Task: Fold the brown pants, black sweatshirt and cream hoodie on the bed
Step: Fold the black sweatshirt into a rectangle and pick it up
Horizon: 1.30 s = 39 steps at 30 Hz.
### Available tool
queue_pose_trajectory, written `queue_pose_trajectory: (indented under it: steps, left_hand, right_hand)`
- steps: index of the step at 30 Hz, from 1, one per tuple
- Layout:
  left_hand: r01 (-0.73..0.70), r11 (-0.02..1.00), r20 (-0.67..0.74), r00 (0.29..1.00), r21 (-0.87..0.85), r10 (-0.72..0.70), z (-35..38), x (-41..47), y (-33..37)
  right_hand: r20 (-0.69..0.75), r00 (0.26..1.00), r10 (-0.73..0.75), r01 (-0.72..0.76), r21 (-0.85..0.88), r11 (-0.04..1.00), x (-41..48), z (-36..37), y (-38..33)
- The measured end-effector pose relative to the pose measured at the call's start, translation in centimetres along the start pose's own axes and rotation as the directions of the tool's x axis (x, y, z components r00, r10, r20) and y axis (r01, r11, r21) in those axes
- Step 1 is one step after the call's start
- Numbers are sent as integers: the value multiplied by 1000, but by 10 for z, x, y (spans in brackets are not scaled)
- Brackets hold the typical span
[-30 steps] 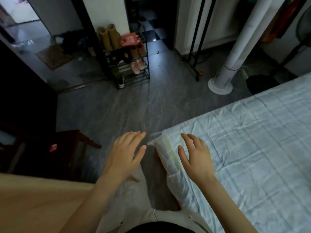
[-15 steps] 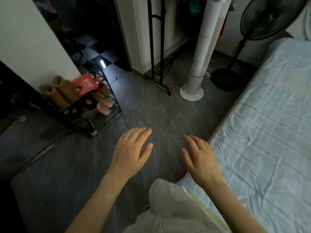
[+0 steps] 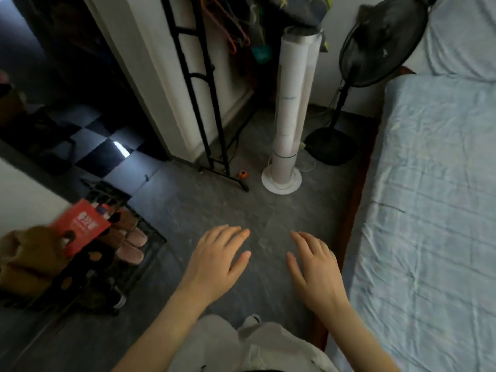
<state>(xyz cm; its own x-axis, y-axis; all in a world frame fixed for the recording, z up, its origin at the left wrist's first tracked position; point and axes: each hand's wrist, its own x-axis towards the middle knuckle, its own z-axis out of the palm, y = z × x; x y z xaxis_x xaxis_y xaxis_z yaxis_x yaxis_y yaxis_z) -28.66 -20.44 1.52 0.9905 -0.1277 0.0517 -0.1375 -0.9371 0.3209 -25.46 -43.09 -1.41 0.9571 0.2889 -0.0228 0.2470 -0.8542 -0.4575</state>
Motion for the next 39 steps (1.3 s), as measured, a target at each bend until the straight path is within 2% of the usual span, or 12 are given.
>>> queue_pose_trajectory:
  steps: [6,13,17,22,27,31,36,39]
  left_hand:
    - [-238,971,-2,971,-22,238,-1,151,2]
    - [-480,872,151,859,-93,489,49,323,19]
    - [-609,782,208,754,-135,623,57,439,40]
    - [-746,628,161,607,-221,778,54,575,100]
    - [-833,472,123,456,-290,881,81,659,168]
    - [-843,420,165,387,-337,907,120,688,210]
    - [-856,377,290,283,-353,914,156,722,266]
    - [-871,326,277,232,-368,932,165,753,306]
  right_hand:
    - [-169,962,215,-207,60,976,76,-34,34]
    - [-249,841,480,-462,130,877,169,-31,102]
    - [-324,718,616,-598,165,784,235,-57,131]
    - [-447,532,719,-723,202,660,290,-113,169]
    - [-498,344,796,-813,266,518,318,-144,220]
    - [-495,253,831,-849,299,436,333,-149,264]
    - [-495,167,853,-847,370,381,352,-159,327]
    - [-504,115,856,-836,416,358,363,-177,364]
